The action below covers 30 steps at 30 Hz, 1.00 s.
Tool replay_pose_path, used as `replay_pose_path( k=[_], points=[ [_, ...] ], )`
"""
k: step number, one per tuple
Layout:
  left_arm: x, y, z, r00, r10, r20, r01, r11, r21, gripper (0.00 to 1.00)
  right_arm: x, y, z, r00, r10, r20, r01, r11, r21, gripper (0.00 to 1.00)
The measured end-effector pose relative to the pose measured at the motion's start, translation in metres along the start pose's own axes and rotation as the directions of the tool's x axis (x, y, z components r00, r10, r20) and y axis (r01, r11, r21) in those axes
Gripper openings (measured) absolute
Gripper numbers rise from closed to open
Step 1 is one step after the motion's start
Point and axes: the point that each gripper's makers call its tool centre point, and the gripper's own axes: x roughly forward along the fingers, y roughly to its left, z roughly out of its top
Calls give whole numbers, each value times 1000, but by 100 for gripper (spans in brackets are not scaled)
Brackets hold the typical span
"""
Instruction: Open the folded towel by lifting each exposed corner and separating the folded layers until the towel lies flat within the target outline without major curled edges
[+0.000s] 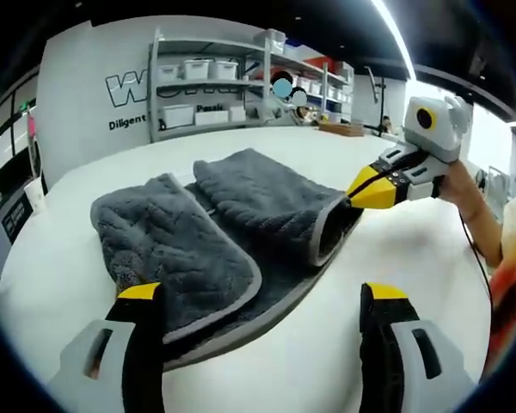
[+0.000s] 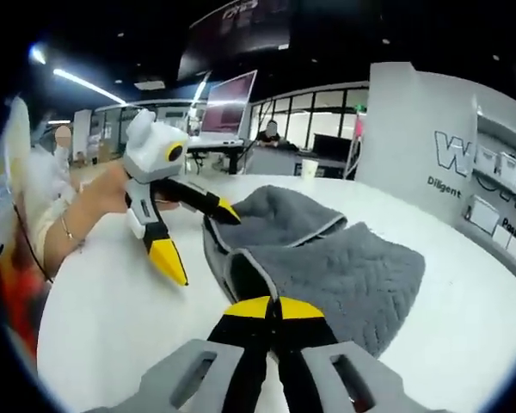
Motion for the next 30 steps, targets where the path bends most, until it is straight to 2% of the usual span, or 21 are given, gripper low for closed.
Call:
replay_pose_path(
  k=[18, 26, 30],
  points=[
    [0, -2, -2, 1000, -1, -10, 1, 1000, 6, 92, -4, -5, 7, 999, -13, 39, 12, 1000, 25, 0],
    [1, -1, -3, 1000, -1, -13, 1, 1000, 6, 91, -16, -19, 16, 995, -50, 89, 45, 997, 57, 0],
    [1, -1, -3, 1000, -1, -15, 2, 1000, 5, 91, -25, -32, 21, 988, -92, 121, 82, 992, 91, 0]
  ],
)
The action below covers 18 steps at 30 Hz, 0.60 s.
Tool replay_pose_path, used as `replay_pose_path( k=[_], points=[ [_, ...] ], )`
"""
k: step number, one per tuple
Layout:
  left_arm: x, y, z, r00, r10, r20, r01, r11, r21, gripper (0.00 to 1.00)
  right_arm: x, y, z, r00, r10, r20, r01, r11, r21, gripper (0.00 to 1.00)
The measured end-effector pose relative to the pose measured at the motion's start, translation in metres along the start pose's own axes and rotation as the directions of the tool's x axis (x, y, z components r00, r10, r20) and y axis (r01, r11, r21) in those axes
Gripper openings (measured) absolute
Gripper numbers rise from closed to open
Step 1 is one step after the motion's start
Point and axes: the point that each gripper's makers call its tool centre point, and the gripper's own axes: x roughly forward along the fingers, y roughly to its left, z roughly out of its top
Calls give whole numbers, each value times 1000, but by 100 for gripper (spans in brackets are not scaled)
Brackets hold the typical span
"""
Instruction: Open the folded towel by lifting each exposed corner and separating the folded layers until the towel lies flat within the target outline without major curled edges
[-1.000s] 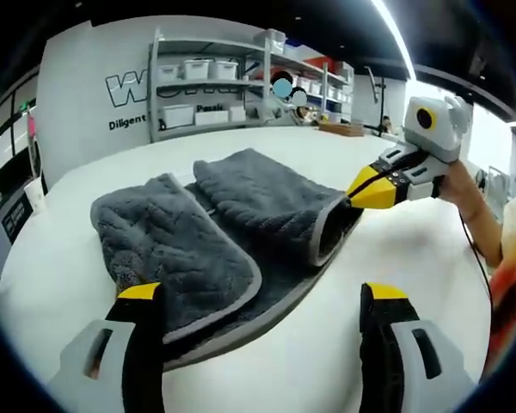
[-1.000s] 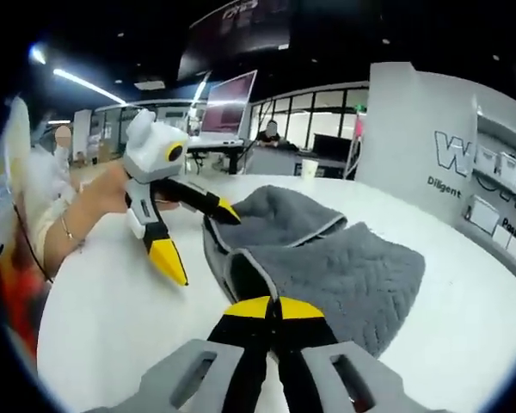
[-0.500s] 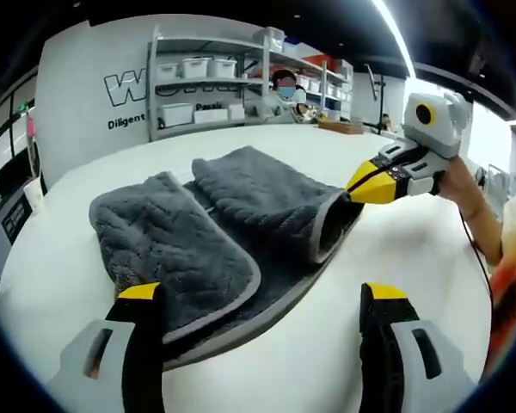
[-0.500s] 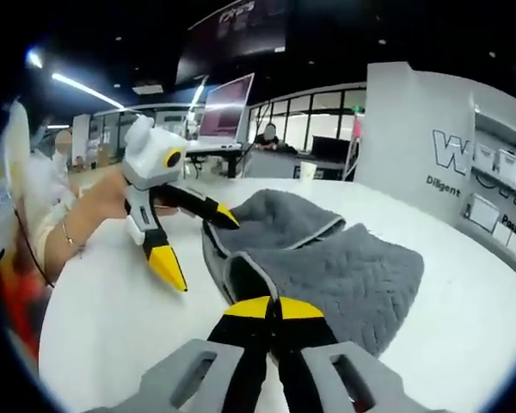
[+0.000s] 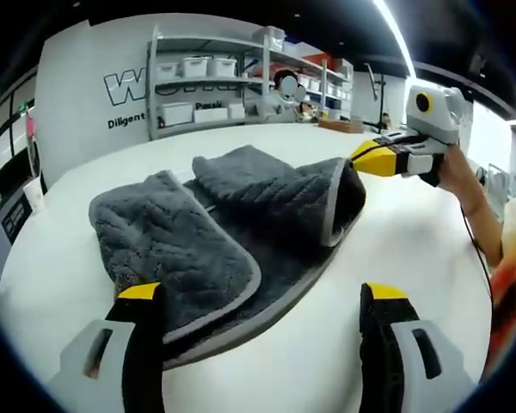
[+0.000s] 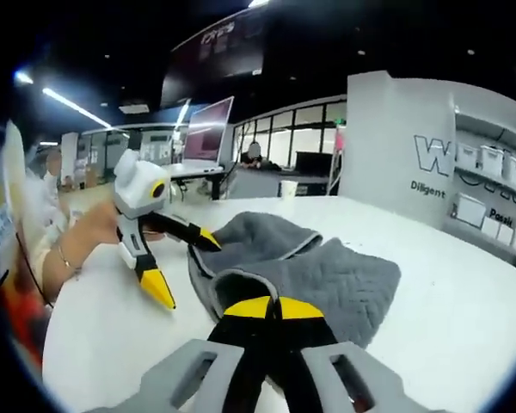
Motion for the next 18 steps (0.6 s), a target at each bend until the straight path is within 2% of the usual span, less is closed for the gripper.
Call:
replay_pose_path(
  k=[8, 12, 18],
  points=[
    [0, 0, 0, 1000, 0, -1, 0, 1000, -1, 91, -10, -21, 5, 997, -73, 38, 71, 997, 43, 0],
    [0, 0, 0, 1000, 0, -1, 0, 1000, -1, 91, -19, -36, 11, 989, -130, 71, 124, 989, 79, 0],
    [0, -1, -2, 1000, 0, -4, 0, 1000, -2, 91, -29, -51, 13, 979, -187, 84, 178, 979, 100, 0]
  ],
)
